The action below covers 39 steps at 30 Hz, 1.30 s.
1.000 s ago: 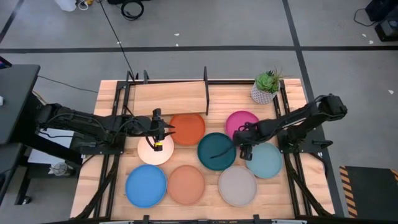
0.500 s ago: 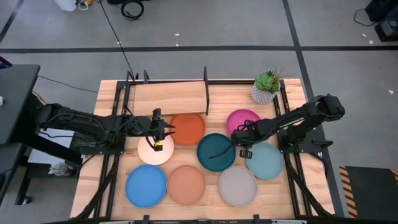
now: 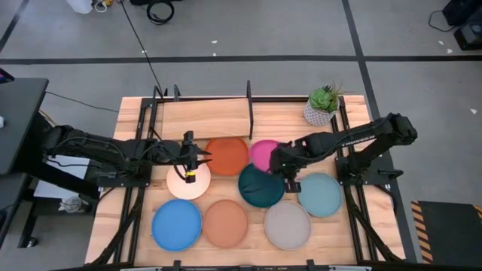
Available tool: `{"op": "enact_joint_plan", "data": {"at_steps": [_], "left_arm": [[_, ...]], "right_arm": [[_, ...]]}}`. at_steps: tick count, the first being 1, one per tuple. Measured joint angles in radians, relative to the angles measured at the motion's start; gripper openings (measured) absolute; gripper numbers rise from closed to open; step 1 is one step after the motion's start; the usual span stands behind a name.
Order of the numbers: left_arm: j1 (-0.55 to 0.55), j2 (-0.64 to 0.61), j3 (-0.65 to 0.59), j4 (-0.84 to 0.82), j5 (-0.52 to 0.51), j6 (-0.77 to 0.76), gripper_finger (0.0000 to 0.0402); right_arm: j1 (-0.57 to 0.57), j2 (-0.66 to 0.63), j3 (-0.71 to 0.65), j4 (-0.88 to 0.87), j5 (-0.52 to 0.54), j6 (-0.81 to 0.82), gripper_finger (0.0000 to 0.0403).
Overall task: Place and stack plates onto a shelf
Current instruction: Put the pink plate on the shelf
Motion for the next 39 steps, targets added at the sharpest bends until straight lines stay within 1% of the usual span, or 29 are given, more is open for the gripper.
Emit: {"op": "enact_joint_plan", "data": {"at_steps": [3, 6, 9, 12, 14, 18, 21, 24, 26, 33, 35, 39], "left_arm": [[-0.023, -0.054, 0.0, 0.001, 0.001, 0.0, 0.0103], [-0.047, -0.11, 0.001, -0.004, 0.001, 0.0, 0.0103], [-0.073, -0.16, 0.001, -0.004, 0.0, -0.002, 0.0103], [-0.102, -0.213, 0.001, -0.003, 0.001, -0.007, 0.0103], [-0.12, -0.247, 0.001, -0.006, 0.001, -0.007, 0.0103], [-0.137, -0.307, 0.001, -0.002, 0.0, -0.007, 0.0103], [-0.141, -0.331, 0.001, -0.009, -0.001, -0.007, 0.0103], [-0.14, -0.339, 0.001, -0.024, -0.001, -0.006, 0.0103], [-0.14, -0.34, 0.001, -0.037, -0.001, -0.006, 0.0103], [-0.14, -0.34, 0.001, -0.072, -0.001, -0.008, 0.0103], [-0.14, -0.34, 0.001, -0.072, -0.001, -0.008, 0.0103], [-0.14, -0.34, 0.001, -0.072, -0.001, -0.012, 0.0103]], "right_arm": [[-0.008, 0.02, 0.047, 0.083, -0.061, -0.153, 0.0021], [-0.026, 0.049, 0.069, 0.187, -0.095, -0.301, 0.0021], [-0.06, 0.099, 0.092, 0.254, -0.108, -0.411, 0.0021], [-0.103, 0.178, 0.141, 0.26, -0.104, -0.486, 0.0022], [-0.13, 0.24, 0.195, 0.24, -0.092, -0.521, 0.0022], [-0.173, 0.366, 0.337, 0.147, -0.049, -0.585, 0.0022], [-0.204, 0.449, 0.43, 0.098, -0.018, -0.625, 0.0022], [-0.235, 0.506, 0.494, 0.083, 0.036, -0.655, 0.0022], [-0.258, 0.533, 0.517, 0.085, 0.064, -0.678, 0.0022], [-0.346, 0.573, 0.531, 0.133, 0.072, -0.71, 0.0022], [-0.367, 0.58, 0.531, 0.142, 0.072, -0.717, 0.0022], [-0.406, 0.597, 0.531, 0.153, 0.038, -0.727, 0.0022]]}}
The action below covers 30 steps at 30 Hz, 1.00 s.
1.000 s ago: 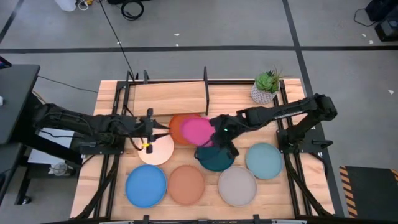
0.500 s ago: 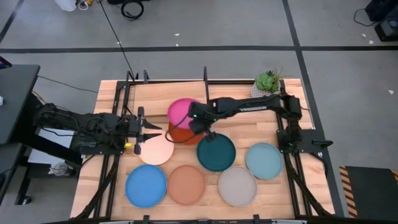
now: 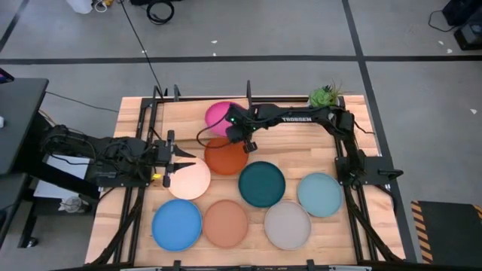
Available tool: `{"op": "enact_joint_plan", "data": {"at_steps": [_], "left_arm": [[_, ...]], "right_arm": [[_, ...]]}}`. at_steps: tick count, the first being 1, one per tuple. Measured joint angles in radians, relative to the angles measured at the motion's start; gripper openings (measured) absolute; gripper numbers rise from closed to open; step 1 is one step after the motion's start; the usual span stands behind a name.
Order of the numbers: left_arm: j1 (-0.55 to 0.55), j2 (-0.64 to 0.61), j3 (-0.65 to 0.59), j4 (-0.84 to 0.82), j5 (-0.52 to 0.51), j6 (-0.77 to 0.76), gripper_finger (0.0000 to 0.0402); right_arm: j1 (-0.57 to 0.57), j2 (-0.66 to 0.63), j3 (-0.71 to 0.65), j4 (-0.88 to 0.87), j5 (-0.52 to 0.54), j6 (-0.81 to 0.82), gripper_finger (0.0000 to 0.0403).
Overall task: Place and stack plates onto a shelf
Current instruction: Put the pink plate on the shelf, then stack the orange plate on top of the pink plate on the shelf
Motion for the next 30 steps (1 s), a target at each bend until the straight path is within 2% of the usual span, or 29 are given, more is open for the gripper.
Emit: {"op": "enact_joint_plan", "data": {"at_steps": [6, 14, 19, 22, 25, 30], "left_arm": [[0.0, 0.0, 0.0, -0.002, 0.0, -0.018, 0.0103], [0.0, 0.0, 0.0, -0.002, 0.0, -0.018, 0.0103], [0.0, 0.0, 0.0, -0.006, 0.0, -0.021, 0.0103], [0.0, 0.013, 0.0, -0.055, 0.0, -0.023, 0.0103], [0.0, 0.065, 0.0, -0.109, 0.0, -0.028, 0.0103], [-0.005, 0.201, 0.0, -0.097, 0.001, -0.03, 0.0103]], "right_arm": [[-0.021, 0.01, -0.001, 0.001, -0.009, -0.006, 0.003], [-0.021, 0.01, -0.001, 0.006, 0.001, -0.012, 0.007], [-0.004, -0.005, -0.001, -0.021, 0.115, 0.038, 0.0095], [0.029, -0.034, -0.001, -0.098, 0.137, 0.094, 0.0105], [0.066, -0.074, -0.001, -0.151, 0.116, 0.166, 0.0109], [0.108, -0.131, -0.001, -0.156, 0.016, 0.269, 0.0107]]}}
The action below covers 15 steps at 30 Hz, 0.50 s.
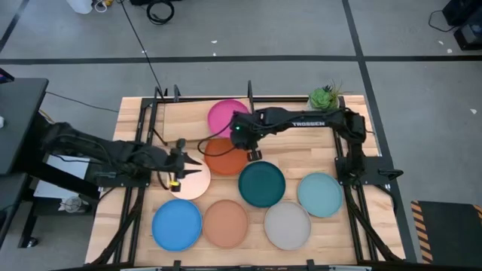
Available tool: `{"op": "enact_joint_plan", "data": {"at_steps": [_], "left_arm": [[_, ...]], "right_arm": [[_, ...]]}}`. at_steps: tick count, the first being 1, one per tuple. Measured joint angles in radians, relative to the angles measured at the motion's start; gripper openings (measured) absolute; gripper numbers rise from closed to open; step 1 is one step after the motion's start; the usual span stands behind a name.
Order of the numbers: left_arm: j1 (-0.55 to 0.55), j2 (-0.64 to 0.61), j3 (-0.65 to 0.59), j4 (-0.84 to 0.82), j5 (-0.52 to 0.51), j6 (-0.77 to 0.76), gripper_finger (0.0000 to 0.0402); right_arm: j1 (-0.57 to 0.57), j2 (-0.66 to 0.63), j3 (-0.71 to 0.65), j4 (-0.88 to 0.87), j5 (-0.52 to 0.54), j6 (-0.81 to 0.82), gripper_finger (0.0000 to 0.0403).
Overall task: Place and stack plates onto a shelf
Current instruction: Stack the orange plate on top of the pink plate on the shelf
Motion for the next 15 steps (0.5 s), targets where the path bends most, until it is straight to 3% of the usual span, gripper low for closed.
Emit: {"op": "enact_joint_plan", "data": {"at_steps": [7, 15], "left_arm": [[0.0, 0.136, 0.0, 0.013, 0.0, -0.058, 0.0103], [0.005, 0.239, -0.001, 0.036, 0.0, -0.087, 0.0103]], "right_arm": [[0.097, -0.049, -0.023, 0.05, -0.079, 0.034, 0.0106], [0.191, -0.097, -0.215, 0.11, -0.024, 0.127, 0.0106]]}}
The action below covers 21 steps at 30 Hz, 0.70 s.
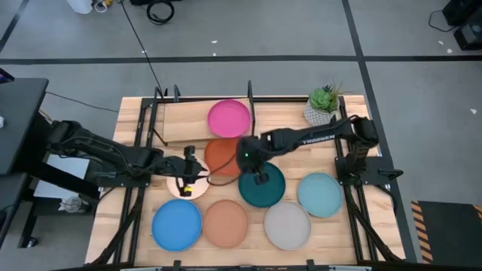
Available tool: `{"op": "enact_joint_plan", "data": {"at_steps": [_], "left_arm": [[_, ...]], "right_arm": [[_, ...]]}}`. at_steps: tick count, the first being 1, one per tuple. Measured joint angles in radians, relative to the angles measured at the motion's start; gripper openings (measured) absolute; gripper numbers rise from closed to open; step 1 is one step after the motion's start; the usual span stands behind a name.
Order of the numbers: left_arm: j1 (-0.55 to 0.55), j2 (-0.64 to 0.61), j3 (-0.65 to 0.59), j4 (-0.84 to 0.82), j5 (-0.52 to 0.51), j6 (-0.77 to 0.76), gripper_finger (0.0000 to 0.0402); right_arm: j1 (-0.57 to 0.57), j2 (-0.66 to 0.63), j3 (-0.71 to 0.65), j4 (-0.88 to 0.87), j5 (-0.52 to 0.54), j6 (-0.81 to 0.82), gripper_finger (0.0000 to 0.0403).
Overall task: Place and stack plates onto a shelf
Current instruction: Stack the orange plate on top of the pink plate on the shelf
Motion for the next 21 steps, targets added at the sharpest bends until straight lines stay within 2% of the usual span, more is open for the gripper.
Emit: {"op": "enact_joint_plan", "data": {"at_steps": [5, 10, 17, 21], "left_arm": [[0.019, 0.109, 0.0, 0.085, -0.001, 0.013, 0.0103], [0.031, 0.22, 0.059, 0.079, 0.0, 0.028, 0.0103], [0.031, 0.378, 0.162, 0.042, -0.026, 0.074, 0.0105], [0.037, 0.466, 0.209, 0.02, -0.064, 0.096, 0.0127]], "right_arm": [[0.041, -0.039, -0.082, -0.004, 0.081, 0.08, 0.0105], [0.064, -0.114, -0.174, 0.022, 0.155, 0.146, 0.0105], [0.065, -0.266, -0.392, 0.225, 0.173, 0.187, 0.0105], [0.066, -0.339, -0.491, 0.321, 0.173, 0.195, 0.0105]]}}
